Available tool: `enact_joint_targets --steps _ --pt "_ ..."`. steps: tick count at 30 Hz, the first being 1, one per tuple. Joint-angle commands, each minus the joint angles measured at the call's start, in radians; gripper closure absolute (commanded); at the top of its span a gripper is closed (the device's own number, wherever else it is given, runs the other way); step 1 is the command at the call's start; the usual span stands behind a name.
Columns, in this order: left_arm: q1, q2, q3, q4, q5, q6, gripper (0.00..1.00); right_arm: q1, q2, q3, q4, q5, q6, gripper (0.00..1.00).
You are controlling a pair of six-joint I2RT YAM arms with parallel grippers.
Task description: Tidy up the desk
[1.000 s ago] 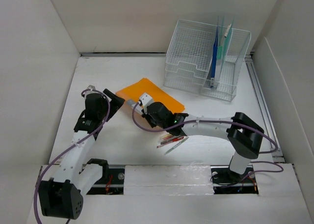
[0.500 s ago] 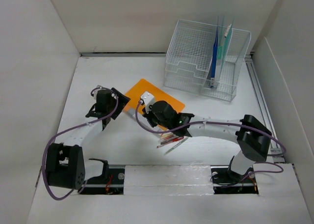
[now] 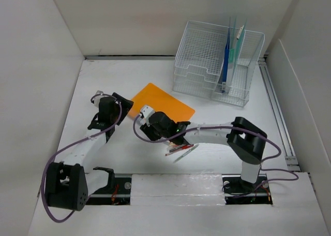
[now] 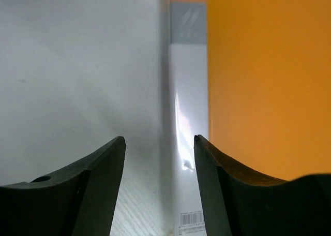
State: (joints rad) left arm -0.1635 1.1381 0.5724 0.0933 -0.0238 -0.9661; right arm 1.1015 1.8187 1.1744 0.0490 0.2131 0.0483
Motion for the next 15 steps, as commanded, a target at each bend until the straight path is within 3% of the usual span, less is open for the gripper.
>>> enact_joint_targets --steps 1,6,8,9,10,12,15 --pt "-0.002 -0.058 0.020 -0.025 -0.042 0.016 0.24 0.011 0.051 0.022 -0.034 0.026 0.031 0.39" --pt "-0.002 -0.035 0.006 -0.018 -0.022 0.020 0.23 0.001 0.116 0.039 -0.046 0.068 0.061 0.41" --pt "-0.002 -0.026 -0.014 0.002 -0.019 0.010 0.24 -0.009 0.148 0.045 -0.046 0.074 0.067 0.47" --pt "-0.002 -0.020 -0.019 0.008 -0.016 0.009 0.24 -0.009 0.157 0.048 -0.046 0.077 0.070 0.52" --pt "-0.002 -0.014 -0.025 0.020 -0.011 0.009 0.24 -0.009 0.169 0.050 -0.046 0.078 0.073 0.74" --pt "-0.002 0.002 -0.034 0.028 0.004 0.007 0.24 -0.009 0.174 0.048 -0.046 0.084 0.074 1.00" --pt "-0.002 0.015 -0.049 0.045 0.018 0.007 0.24 -0.009 0.145 0.028 -0.011 0.097 0.067 1.00"
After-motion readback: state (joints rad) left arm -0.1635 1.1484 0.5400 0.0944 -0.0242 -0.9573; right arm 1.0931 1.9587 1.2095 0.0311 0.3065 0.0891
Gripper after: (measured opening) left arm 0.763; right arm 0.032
